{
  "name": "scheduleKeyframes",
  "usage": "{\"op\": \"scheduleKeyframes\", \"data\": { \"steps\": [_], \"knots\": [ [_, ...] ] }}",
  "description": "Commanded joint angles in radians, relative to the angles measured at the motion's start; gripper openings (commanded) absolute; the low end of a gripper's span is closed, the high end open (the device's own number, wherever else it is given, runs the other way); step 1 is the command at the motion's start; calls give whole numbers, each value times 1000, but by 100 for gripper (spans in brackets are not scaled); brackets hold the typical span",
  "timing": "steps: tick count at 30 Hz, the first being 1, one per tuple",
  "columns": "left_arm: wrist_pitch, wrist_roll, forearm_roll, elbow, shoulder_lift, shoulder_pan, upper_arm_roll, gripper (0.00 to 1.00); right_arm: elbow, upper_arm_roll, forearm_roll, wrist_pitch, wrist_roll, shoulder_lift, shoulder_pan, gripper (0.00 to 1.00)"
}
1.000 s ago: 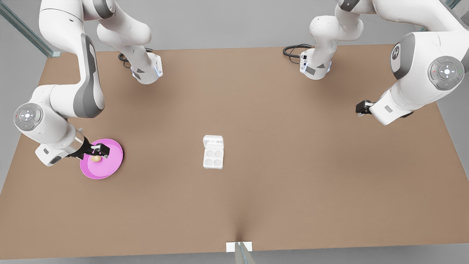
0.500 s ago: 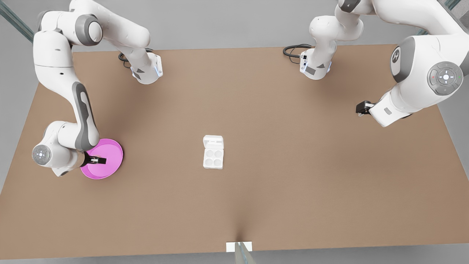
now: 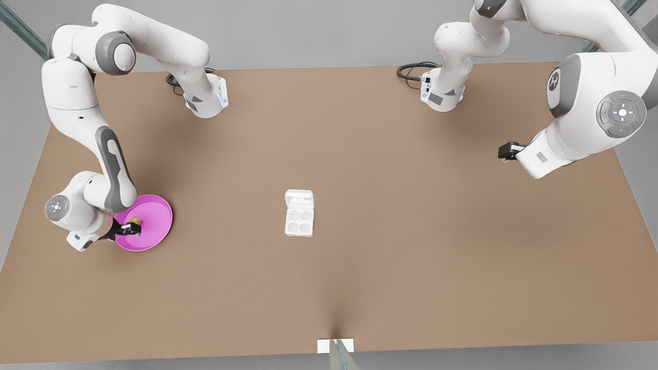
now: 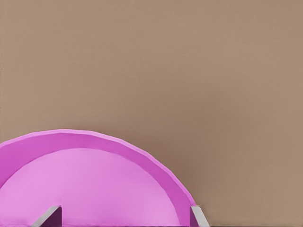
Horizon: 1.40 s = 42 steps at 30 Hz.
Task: Pack egg into the box and close the box lid
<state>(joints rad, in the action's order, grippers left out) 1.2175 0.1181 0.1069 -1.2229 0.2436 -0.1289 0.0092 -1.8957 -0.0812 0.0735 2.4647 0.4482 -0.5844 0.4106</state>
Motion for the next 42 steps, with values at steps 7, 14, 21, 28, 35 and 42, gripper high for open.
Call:
{"op": "scheduleKeyframes", "data": {
  "steps": [7,14,21,28,35,42],
  "knots": [
    [-1,6,0,-1,-1,2,2,100,-134,0,-26,34,303,72,19,100],
    [-1,6,0,-3,3,2,2,100,-181,0,-26,112,273,72,27,100],
    [-1,6,-1,-3,8,2,2,100,-177,1,-24,117,268,41,40,100],
    [-3,6,0,-3,11,2,2,100,-177,1,-24,108,259,37,40,97],
    [-18,6,-1,-3,10,2,2,100,-172,1,-24,105,262,38,39,65],
    [-18,5,-1,-3,8,0,2,100,-157,0,-24,60,260,49,23,50]
  ]
}}
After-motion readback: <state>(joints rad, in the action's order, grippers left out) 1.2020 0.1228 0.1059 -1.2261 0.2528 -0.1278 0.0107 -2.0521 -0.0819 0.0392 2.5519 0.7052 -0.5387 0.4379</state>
